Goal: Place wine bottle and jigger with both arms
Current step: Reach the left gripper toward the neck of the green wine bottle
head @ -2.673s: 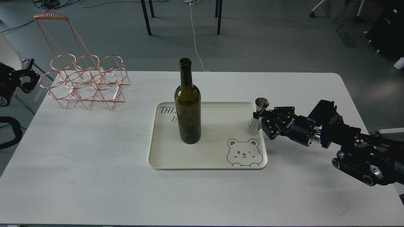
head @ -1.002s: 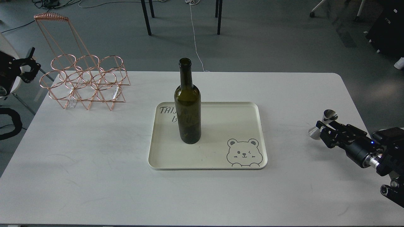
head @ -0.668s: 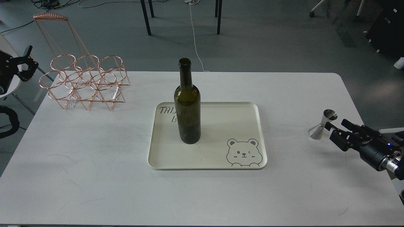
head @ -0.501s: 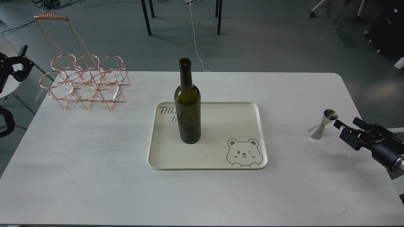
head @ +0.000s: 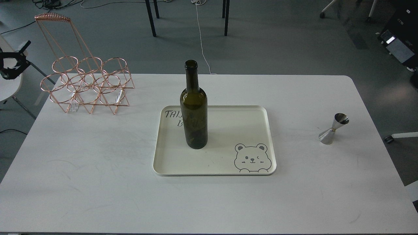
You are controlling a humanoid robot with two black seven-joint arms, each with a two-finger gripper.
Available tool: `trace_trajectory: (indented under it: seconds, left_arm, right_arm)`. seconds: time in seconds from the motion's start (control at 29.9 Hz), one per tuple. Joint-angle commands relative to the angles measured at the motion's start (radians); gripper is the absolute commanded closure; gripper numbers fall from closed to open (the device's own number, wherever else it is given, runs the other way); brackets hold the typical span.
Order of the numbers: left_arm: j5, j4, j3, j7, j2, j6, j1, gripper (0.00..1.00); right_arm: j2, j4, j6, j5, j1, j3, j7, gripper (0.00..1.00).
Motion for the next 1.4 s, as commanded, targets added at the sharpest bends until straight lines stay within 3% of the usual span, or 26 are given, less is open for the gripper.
trace_trajectory:
  seconds: [0.0, 0.2, 0.47, 0.7, 0.84, 1.07, 1.37]
  left_arm:
    - [0.182, -0.161, -0.014, -0.009, 0.077, 0.051, 0.000, 0.02]
    - [0.557, -0.359, -0.057, -0.011, 0.111, 0.218, -0.005, 0.02]
    - [1.189, -0.603, -0.054, -0.009, 0.068, 0.400, -0.007, 0.02]
    - [1.803, -0.609, -0.055, -0.006, -0.088, 0.413, -0.011, 0.02]
    - [2.006, -0.603, -0.055, 0.014, -0.216, 0.411, -0.011, 0.03]
    - [2.038, -0.551, -0.050, 0.166, -0.368, 0.408, -0.040, 0.03]
    - [2.040, -0.500, -0.050, 0.173, -0.438, 0.408, -0.056, 0.03]
  right_arm:
    - [0.100, -0.141, 0.087, 0.080, 0.050, 0.007, 0.000, 0.04]
    - [0.203, -0.292, 0.216, 0.218, 0.053, 0.090, 0.000, 0.04]
    - [0.206, -0.301, 0.278, 0.287, 0.053, 0.115, 0.000, 0.04]
    - [0.206, -0.301, 0.296, 0.313, 0.054, 0.124, 0.000, 0.04]
    - [0.209, -0.298, 0.295, 0.315, 0.053, 0.128, 0.000, 0.04]
    - [0.210, -0.295, 0.295, 0.318, 0.048, 0.136, 0.000, 0.04]
    - [0.210, -0.315, 0.351, 0.540, 0.036, 0.139, 0.000, 0.04]
